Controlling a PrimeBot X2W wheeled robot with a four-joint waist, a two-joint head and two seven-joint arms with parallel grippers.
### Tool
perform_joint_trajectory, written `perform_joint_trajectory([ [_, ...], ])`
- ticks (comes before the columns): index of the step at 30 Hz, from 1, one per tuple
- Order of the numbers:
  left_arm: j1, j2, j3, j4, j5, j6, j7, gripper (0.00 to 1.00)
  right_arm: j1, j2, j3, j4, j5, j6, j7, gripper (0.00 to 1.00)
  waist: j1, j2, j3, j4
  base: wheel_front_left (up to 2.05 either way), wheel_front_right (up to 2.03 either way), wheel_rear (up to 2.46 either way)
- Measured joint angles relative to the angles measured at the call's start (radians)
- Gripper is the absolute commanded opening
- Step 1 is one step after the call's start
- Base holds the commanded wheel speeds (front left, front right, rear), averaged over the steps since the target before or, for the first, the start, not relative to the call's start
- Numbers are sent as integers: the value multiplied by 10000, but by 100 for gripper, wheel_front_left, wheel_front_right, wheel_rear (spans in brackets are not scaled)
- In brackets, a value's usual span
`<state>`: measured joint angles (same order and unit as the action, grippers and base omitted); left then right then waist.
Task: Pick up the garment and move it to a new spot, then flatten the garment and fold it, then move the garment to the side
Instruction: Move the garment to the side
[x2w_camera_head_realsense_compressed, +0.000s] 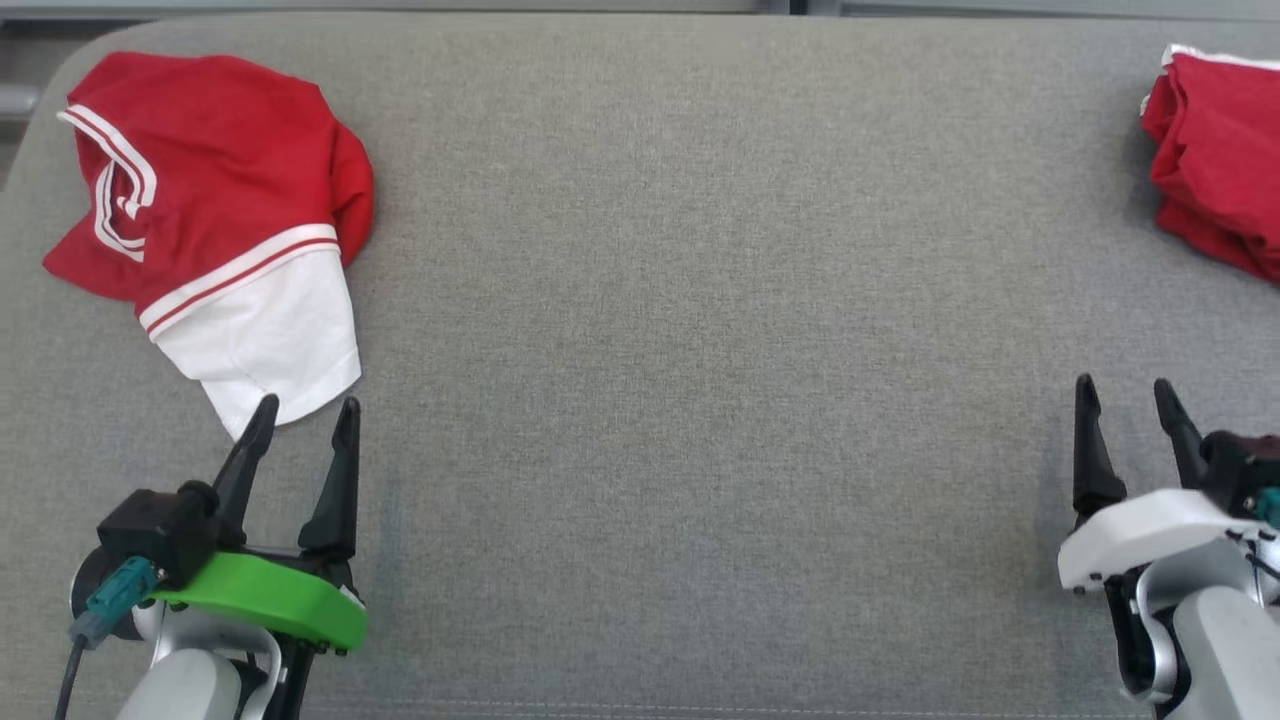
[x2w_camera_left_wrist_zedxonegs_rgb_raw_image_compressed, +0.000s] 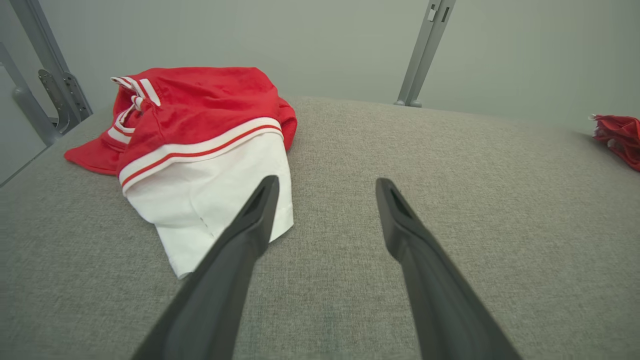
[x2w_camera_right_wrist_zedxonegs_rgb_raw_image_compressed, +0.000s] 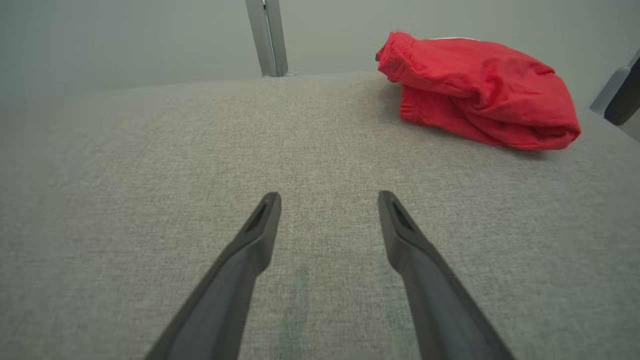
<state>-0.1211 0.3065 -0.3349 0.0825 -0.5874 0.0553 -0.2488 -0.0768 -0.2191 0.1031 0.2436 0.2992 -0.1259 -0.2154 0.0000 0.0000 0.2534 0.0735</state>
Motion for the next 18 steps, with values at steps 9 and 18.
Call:
perform_joint_trajectory([
  [9, 721, -56, 15, 428, 0, -23, -2, 100, 860, 270, 42, 165, -468, 0, -132, 100, 0, 0, -1212, -24, 0, 0, 0],
  [18, 904, -73, -12, 612, 13, -127, -4, 100, 1215, 192, -17, -50, -704, 0, -176, 100, 0, 0, -2059, -138, 0, 0, 0],
])
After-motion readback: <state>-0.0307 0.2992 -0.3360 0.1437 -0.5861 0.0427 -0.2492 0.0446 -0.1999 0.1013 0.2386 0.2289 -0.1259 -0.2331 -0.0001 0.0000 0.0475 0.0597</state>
